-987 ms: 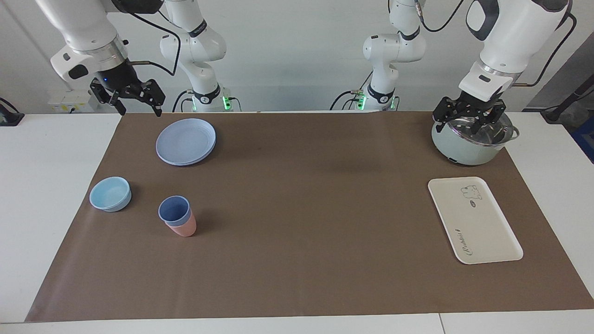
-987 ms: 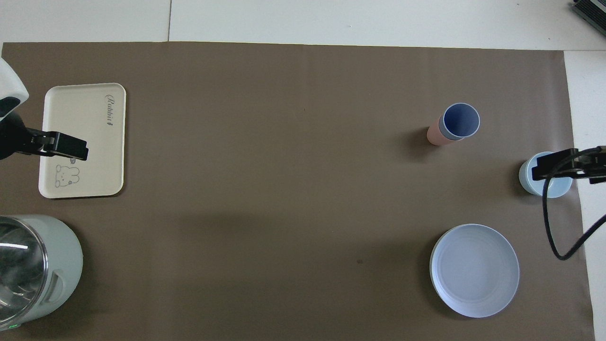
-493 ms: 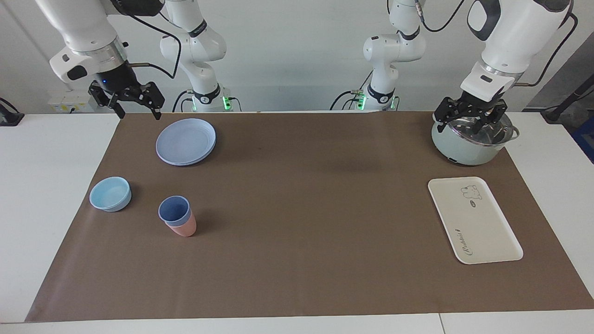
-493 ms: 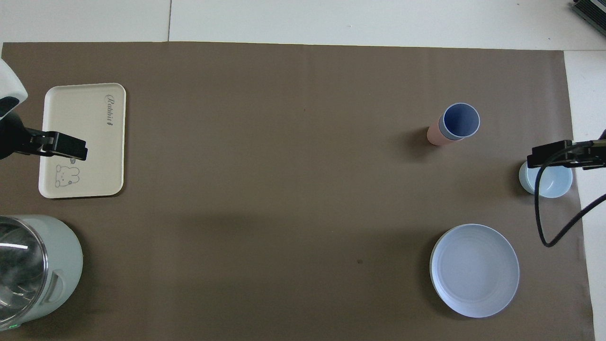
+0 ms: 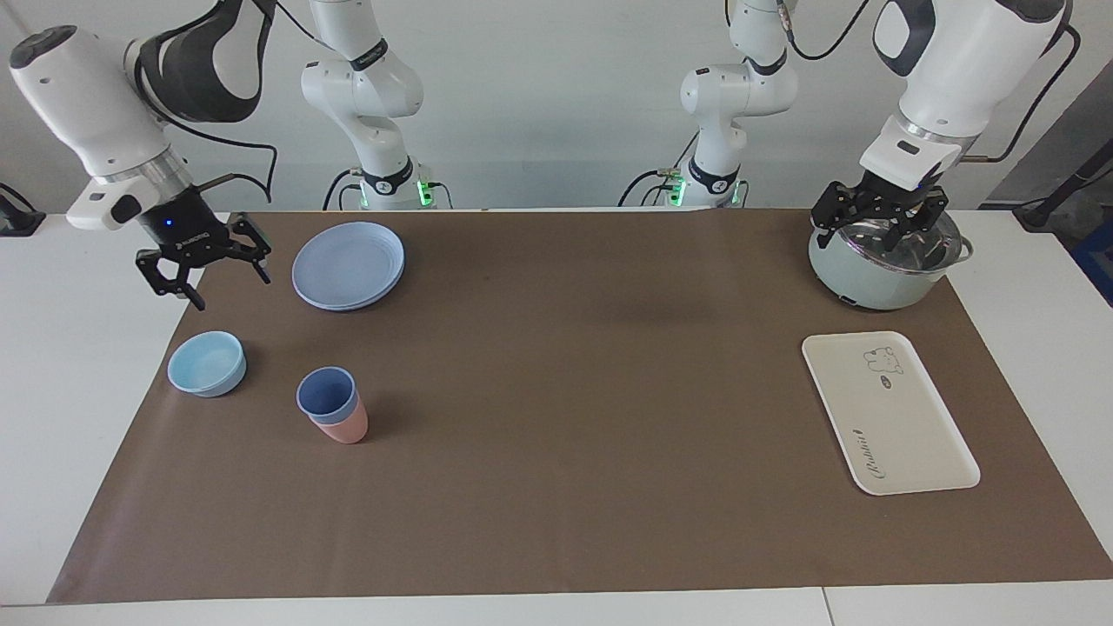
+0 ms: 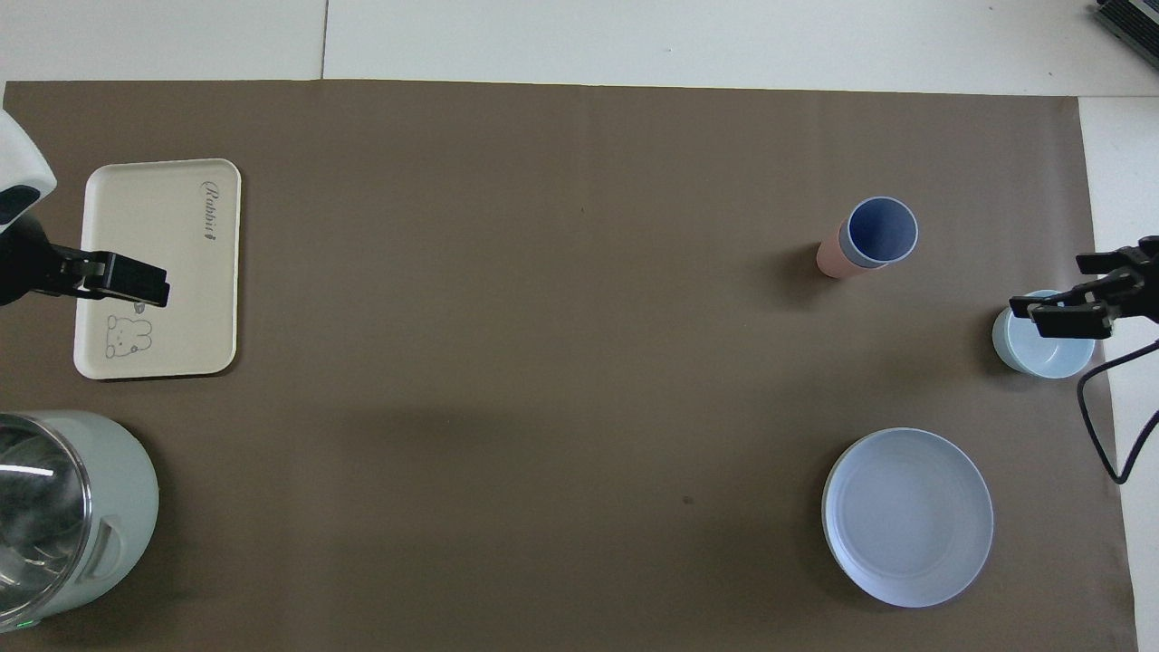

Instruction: Place cup on tray

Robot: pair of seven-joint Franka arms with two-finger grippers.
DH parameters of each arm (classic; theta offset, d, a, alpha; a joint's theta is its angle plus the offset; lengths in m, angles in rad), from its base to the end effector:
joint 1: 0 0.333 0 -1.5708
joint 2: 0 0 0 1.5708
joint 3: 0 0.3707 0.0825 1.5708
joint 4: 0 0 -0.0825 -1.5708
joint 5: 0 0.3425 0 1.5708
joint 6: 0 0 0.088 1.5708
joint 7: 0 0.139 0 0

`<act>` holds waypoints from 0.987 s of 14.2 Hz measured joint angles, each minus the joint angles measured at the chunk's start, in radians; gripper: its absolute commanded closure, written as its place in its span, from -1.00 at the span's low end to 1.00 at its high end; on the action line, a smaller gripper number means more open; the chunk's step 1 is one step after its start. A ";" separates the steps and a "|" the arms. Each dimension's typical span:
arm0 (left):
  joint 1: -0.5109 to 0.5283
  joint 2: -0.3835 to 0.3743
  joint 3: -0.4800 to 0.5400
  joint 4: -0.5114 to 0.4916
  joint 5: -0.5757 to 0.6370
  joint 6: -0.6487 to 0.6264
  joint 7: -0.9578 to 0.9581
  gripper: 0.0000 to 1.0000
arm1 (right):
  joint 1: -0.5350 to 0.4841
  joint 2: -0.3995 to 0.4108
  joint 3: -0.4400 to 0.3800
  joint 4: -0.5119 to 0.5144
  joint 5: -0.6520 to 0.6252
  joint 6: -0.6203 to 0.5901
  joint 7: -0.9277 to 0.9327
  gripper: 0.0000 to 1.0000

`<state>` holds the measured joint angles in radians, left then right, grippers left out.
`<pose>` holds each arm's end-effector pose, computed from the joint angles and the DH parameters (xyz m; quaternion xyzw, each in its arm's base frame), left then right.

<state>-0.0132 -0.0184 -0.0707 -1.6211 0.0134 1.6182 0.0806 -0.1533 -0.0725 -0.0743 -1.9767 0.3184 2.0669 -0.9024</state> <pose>0.5091 -0.0414 0.6391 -0.9965 0.0824 -0.0077 0.0073 0.5089 -0.0932 0.5555 -0.9494 -0.2652 -0.1466 0.0820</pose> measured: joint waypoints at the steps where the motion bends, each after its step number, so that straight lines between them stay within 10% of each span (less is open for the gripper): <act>1: 0.000 0.000 0.000 0.000 0.000 0.000 0.000 -1.00 | -0.020 0.015 0.000 -0.017 0.087 0.025 -0.128 -1.00; 14: 0.001 0.000 -0.001 0.000 0.000 0.002 -0.143 -1.00 | -0.127 0.406 0.006 -0.047 0.941 -0.028 -1.092 -1.00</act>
<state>-0.0122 -0.0185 -0.0719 -1.6211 0.0134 1.6201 -0.0626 -0.2808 0.3335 -0.0687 -2.0240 1.2595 2.0391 -1.9939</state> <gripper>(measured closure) 0.000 0.000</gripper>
